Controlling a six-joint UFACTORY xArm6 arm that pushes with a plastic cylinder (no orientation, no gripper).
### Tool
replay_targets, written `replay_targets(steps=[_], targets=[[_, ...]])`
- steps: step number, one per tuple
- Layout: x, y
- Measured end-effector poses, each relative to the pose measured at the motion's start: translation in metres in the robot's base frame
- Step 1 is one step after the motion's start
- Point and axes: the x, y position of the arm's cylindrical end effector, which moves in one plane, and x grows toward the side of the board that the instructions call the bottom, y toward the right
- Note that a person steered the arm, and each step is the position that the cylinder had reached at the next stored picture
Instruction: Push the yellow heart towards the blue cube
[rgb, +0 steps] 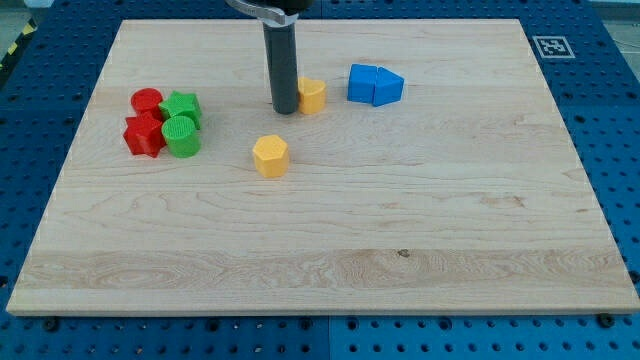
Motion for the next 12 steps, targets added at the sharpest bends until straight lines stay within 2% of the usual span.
replay_targets(steps=[2,5,6,7,9,12], targets=[[-0.014,-0.011],[-0.014,0.033],[-0.042,0.018],[-0.048,0.018],[-0.046,0.052],[-0.022,0.048]])
